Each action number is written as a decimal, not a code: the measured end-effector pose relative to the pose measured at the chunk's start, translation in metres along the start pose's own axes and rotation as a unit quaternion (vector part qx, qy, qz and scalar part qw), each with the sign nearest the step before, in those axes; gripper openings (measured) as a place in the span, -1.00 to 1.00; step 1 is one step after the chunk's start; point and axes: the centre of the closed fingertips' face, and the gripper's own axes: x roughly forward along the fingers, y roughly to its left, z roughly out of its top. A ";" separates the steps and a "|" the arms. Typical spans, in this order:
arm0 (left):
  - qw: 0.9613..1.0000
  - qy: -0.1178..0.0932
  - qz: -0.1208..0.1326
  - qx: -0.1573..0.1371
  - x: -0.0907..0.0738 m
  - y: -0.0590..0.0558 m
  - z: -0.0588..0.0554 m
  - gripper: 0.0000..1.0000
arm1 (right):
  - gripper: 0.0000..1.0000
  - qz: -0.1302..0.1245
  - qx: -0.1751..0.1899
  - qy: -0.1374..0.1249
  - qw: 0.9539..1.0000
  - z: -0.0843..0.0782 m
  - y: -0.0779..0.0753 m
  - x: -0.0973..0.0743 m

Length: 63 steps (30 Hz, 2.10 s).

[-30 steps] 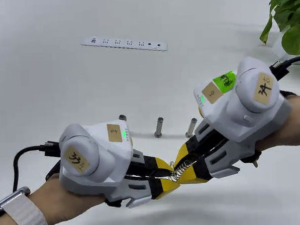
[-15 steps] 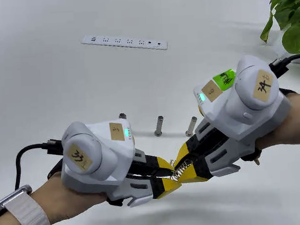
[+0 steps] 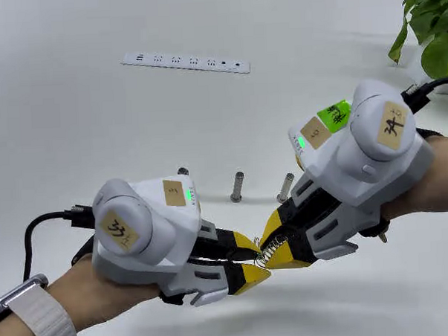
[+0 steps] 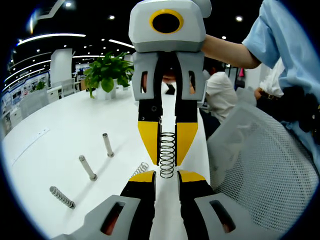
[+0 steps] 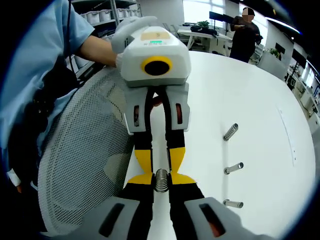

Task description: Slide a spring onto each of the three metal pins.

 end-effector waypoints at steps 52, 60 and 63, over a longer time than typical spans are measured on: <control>0.962 -0.012 0.242 -0.126 -0.094 0.078 -0.048 1.00 | -0.76 -0.026 -0.043 0.057 0.997 -0.006 -0.055 -0.013; 0.960 -0.020 0.248 -0.131 -0.097 0.080 -0.047 1.00 | -0.76 -0.040 -0.053 0.072 0.995 -0.003 -0.078 -0.019; 0.959 -0.020 0.249 -0.130 -0.097 0.080 -0.047 0.98 | -0.76 -0.045 -0.062 0.081 0.994 -0.002 -0.086 -0.021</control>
